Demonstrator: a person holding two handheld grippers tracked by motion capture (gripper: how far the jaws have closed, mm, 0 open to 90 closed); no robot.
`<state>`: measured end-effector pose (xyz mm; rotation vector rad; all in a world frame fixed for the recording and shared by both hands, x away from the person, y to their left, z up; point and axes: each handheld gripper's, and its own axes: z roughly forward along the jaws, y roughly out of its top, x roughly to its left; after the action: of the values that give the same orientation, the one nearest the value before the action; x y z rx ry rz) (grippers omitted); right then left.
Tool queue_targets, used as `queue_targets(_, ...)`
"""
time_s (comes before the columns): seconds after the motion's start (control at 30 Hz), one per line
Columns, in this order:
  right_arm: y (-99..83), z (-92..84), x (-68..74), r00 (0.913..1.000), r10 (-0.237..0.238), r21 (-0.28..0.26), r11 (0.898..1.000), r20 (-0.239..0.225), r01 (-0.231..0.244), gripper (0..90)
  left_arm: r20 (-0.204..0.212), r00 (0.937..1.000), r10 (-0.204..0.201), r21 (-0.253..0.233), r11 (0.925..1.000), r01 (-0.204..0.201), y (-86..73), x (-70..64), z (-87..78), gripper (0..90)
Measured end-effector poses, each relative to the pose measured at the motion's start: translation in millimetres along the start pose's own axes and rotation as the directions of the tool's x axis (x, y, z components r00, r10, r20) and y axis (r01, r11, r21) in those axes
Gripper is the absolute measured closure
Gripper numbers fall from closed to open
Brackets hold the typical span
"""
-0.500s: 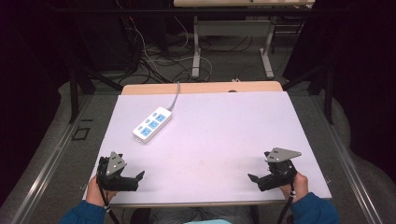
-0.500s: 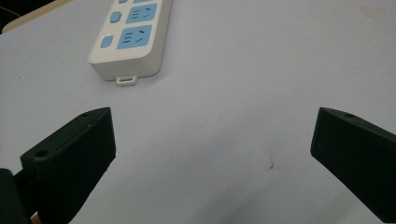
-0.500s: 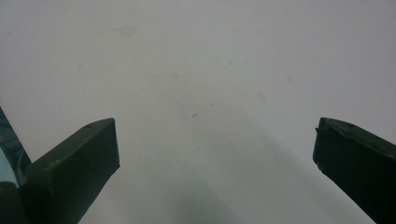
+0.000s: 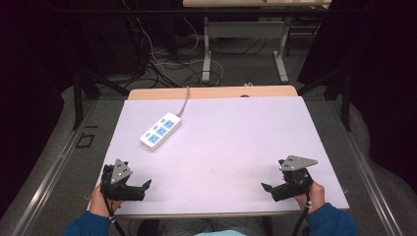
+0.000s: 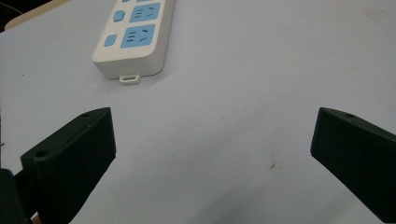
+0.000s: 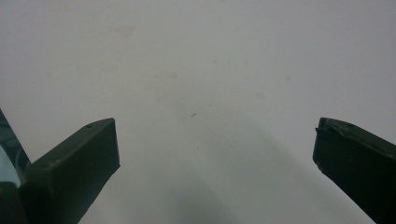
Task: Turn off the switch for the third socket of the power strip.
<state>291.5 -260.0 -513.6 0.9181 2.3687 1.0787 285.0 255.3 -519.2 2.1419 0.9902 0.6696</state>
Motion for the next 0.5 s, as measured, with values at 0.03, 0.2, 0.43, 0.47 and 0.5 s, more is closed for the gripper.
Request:
queue_targets(0.03,0.1,0.2,-0.6,1.0,-0.004,-0.001,1.0,0.001,0.004,0.0,-0.008,1.0,-0.003,-0.001,1.0,0.003,0.5,0.5,-0.2,0.2)
queue_targets(0.2,0.2,0.6,-1.3,1.0,0.004,0.007,1.0,-0.004,-0.004,0.0,-0.004,0.9998,-0.022,0.0,0.9998,0.022,2.4,3.4,-1.9,0.2)
queue_targets(0.43,0.1,1.0,-2.3,1.0,0.003,0.0,1.0,0.001,-0.003,0.0,-0.002,0.9995,-0.031,0.015,0.9994,0.031,6.2,5.2,-1.4,0.2)
queue_targets(0.47,0.1,1.1,-2.1,1.0,0.004,0.0,1.0,0.001,-0.004,0.0,0.0,0.9996,-0.029,0.019,0.9994,0.029,7.2,5.3,-1.5,0.2)
queue_targets(0.5,0.1,1.1,-1.8,1.0,0.008,0.003,1.0,-0.003,-0.008,0.0,0.0,0.9996,-0.028,0.021,0.9994,0.028,7.6,5.4,-1.8,0.2)
